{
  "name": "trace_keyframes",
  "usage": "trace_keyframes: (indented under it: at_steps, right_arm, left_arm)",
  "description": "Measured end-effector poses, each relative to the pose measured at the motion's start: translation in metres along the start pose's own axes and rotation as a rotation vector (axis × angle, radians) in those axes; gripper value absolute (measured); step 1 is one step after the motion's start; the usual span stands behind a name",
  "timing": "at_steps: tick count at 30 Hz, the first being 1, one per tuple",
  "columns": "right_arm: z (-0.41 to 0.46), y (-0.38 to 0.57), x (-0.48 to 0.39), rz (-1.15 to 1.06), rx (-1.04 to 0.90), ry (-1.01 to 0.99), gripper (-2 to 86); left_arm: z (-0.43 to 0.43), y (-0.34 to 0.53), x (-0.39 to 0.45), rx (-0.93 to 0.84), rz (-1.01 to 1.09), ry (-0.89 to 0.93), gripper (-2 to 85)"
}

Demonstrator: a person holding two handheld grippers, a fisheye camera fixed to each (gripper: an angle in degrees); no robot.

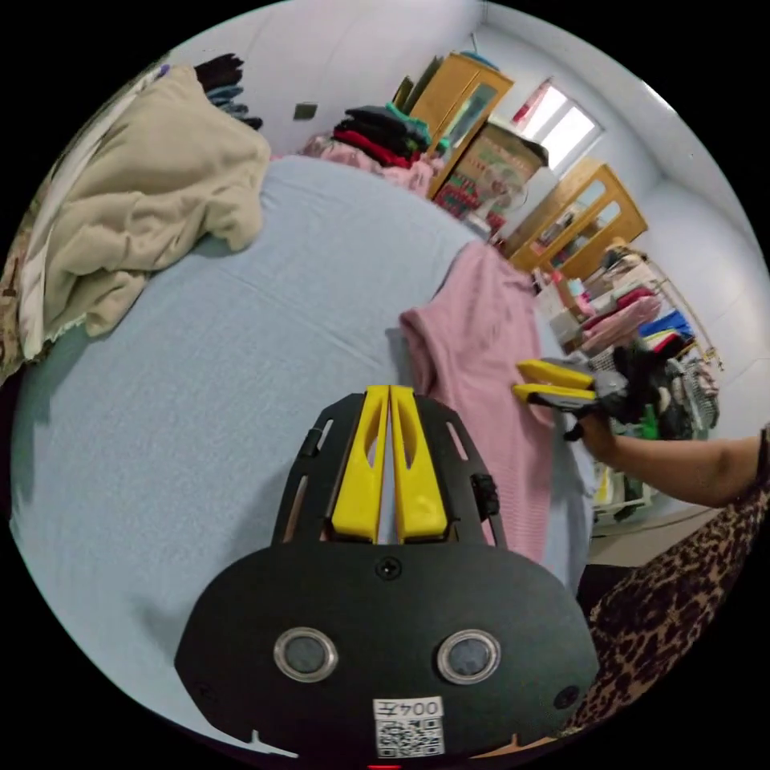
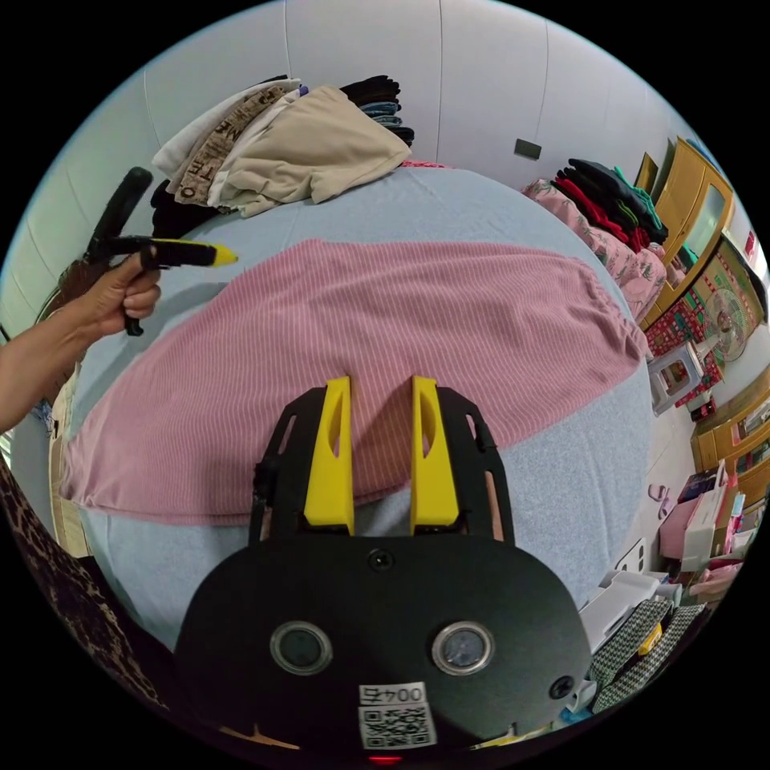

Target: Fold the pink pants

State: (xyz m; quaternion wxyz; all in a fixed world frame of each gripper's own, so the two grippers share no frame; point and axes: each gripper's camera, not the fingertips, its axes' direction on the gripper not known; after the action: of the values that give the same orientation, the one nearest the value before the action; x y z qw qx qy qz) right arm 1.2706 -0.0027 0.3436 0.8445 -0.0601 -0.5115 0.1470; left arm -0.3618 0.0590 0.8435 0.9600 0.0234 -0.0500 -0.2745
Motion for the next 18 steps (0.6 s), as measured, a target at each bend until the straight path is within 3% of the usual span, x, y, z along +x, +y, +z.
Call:
trace_keyframes:
  at_steps: [3,5,7,10,18]
  right_arm:
    - [0.001,-0.002,-0.002,0.0,0.0,0.001,11.0]
    - [0.002,-0.004,-0.003,0.001,-0.001,-0.001,10.9]
    - [0.002,-0.006,-0.004,0.003,-0.001,-0.004,10.9]
    - [0.004,-0.009,-0.005,0.006,-0.001,-0.009,11.0]
    - [0.01,-0.021,-0.015,-0.02,-0.001,0.008,11.4]
  left_arm:
    - [-0.018,0.011,0.039,0.078,0.103,0.083,0.2]
    - [0.005,0.018,0.063,-0.037,0.13,-0.052,0.2]
    - [0.023,0.027,0.055,-0.116,0.046,-0.198,0.2]
    - [0.013,0.044,0.031,-0.064,-0.143,-0.132,0.2]
    - [-0.058,0.108,0.069,0.001,-0.207,-0.141,0.2]
